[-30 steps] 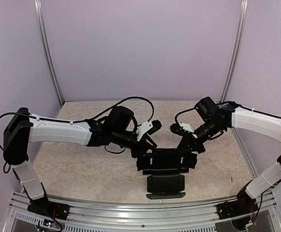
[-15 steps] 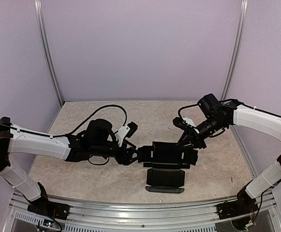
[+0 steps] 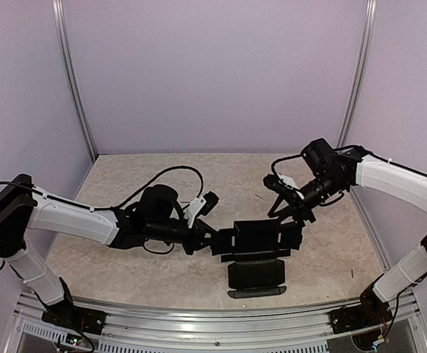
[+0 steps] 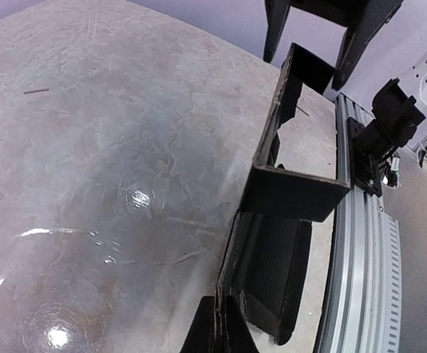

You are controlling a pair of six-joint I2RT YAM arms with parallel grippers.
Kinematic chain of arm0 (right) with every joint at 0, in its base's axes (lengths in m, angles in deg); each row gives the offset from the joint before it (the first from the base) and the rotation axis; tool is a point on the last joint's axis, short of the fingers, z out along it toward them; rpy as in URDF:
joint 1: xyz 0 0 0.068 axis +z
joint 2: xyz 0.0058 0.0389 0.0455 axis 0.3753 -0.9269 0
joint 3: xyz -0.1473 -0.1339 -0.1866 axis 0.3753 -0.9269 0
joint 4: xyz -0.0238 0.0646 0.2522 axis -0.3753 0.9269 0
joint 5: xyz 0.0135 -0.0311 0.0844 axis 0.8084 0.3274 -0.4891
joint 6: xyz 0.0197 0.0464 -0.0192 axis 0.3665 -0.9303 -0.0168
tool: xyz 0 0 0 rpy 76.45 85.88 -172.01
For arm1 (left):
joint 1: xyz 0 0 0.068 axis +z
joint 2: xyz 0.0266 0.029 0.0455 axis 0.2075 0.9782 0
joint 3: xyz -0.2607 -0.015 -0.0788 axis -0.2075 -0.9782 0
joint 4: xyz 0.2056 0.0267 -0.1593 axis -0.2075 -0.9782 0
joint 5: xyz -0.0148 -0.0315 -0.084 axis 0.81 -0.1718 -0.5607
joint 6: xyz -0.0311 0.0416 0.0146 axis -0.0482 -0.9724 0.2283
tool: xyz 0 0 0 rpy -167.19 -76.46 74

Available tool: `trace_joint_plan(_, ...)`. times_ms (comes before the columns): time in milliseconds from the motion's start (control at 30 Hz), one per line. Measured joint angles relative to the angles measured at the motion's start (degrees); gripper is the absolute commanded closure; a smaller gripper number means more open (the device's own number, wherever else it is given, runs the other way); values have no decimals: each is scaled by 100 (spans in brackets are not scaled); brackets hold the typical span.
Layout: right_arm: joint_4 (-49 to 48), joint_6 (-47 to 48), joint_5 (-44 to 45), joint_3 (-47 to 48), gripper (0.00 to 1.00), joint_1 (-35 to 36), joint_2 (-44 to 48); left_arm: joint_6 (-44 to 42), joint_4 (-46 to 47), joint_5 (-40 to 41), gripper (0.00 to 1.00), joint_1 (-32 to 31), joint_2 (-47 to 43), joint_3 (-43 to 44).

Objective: Fold the paper box

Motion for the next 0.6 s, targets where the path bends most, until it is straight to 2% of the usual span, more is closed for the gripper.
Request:
trace_joint_plan(67,315,125,55,317,40,-2,-4,-142,-203,13,100,-33,22,125)
trace_joint_plan(133,560,151,111,743,39,0,-15,-350,-439,111,100,-105,22,293)
trace_joint_plan(367,977,109,599,1847,43,352,-350,-1051,-1196,472,100,-291,-79,726)
trace_joint_plan(600,1458,81,1051,1919,45,732,-1029,-1392,-1622,750,100,-289,-140,914)
